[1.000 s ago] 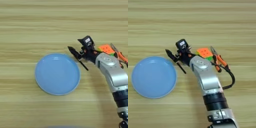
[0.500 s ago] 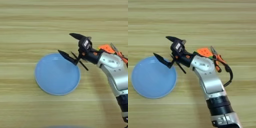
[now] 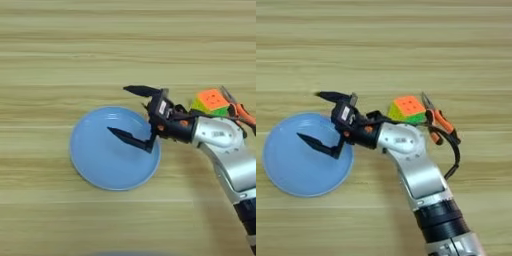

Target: Move the objects on the table

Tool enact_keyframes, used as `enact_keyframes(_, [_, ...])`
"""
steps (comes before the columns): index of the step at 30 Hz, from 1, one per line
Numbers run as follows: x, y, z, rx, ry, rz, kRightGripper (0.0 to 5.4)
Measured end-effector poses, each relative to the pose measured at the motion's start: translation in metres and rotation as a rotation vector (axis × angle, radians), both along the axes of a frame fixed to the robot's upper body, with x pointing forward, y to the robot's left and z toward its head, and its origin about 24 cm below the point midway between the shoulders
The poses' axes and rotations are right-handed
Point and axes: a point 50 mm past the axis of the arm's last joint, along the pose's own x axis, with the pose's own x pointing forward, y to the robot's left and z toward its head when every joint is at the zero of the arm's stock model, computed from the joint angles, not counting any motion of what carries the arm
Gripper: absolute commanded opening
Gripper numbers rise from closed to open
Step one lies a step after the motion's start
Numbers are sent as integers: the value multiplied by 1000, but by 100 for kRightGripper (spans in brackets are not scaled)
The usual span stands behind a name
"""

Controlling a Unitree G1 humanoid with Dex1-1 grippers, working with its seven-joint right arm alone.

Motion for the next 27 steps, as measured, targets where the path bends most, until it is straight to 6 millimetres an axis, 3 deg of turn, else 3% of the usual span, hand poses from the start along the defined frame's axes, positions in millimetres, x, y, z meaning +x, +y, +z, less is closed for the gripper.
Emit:
enact_keyframes(19, [-9,6,-37,-172,92,44,534])
enact_keyframes(27, [-13,12,-46,-206,119,72,445])
